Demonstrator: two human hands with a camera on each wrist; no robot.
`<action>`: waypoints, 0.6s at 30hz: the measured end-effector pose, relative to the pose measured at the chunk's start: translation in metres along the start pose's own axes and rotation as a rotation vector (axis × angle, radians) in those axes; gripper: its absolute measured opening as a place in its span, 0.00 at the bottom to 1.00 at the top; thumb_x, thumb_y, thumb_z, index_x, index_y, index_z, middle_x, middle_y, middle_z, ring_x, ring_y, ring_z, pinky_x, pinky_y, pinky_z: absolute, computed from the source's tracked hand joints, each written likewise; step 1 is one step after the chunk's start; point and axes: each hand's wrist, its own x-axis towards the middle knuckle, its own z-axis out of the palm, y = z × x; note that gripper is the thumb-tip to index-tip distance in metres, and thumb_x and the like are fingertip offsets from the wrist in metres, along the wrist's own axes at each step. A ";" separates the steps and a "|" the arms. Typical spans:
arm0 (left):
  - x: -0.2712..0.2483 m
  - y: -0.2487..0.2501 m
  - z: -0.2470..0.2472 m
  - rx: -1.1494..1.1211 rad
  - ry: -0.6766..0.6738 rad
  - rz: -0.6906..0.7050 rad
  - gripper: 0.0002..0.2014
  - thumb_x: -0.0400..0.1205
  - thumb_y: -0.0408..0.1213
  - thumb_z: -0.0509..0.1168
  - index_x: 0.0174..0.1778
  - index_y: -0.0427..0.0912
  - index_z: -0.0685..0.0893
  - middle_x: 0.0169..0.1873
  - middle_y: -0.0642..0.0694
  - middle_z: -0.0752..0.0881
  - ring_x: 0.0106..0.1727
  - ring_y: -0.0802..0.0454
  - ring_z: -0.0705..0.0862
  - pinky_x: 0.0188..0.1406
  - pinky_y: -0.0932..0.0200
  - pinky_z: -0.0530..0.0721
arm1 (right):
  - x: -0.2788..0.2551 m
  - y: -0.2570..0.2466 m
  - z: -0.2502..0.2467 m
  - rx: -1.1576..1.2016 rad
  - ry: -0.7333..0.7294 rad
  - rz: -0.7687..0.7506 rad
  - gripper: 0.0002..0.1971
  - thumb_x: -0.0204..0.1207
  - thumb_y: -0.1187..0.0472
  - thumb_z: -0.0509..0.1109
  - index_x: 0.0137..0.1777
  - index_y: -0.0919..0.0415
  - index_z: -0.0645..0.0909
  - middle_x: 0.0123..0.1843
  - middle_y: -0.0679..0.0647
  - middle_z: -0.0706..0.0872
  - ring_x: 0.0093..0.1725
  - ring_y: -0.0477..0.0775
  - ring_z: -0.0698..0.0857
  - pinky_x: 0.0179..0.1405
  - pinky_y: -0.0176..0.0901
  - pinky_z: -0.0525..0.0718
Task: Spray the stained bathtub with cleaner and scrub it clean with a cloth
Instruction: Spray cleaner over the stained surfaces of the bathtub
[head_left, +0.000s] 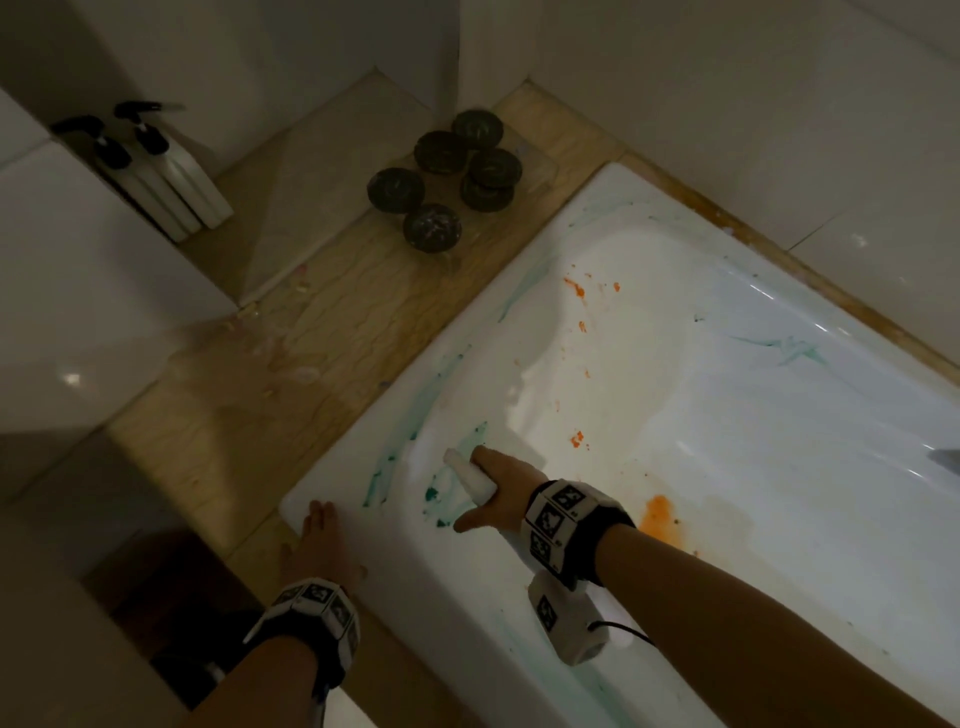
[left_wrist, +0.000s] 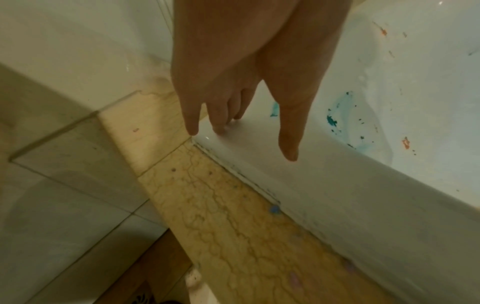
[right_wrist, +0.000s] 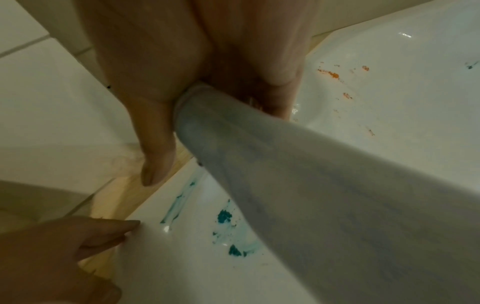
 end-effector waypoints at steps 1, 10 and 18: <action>0.001 -0.003 0.001 -0.012 -0.001 0.000 0.47 0.81 0.48 0.64 0.81 0.37 0.36 0.82 0.44 0.40 0.83 0.47 0.53 0.80 0.47 0.59 | -0.004 -0.003 0.002 -0.011 -0.001 0.016 0.27 0.68 0.48 0.77 0.59 0.58 0.68 0.53 0.54 0.73 0.51 0.54 0.74 0.54 0.46 0.72; -0.018 -0.006 0.023 -0.122 -0.015 0.094 0.28 0.86 0.42 0.57 0.80 0.39 0.55 0.76 0.44 0.66 0.73 0.49 0.72 0.73 0.61 0.66 | -0.027 -0.026 0.027 -0.117 -0.065 -0.023 0.34 0.68 0.46 0.77 0.69 0.61 0.69 0.66 0.58 0.78 0.65 0.59 0.77 0.69 0.50 0.73; -0.040 -0.002 0.033 -0.073 -0.078 0.141 0.28 0.87 0.35 0.53 0.81 0.37 0.49 0.79 0.41 0.62 0.76 0.46 0.68 0.75 0.58 0.66 | -0.045 -0.030 0.048 -0.233 -0.132 -0.008 0.37 0.68 0.45 0.76 0.71 0.62 0.68 0.68 0.57 0.77 0.67 0.61 0.76 0.69 0.52 0.73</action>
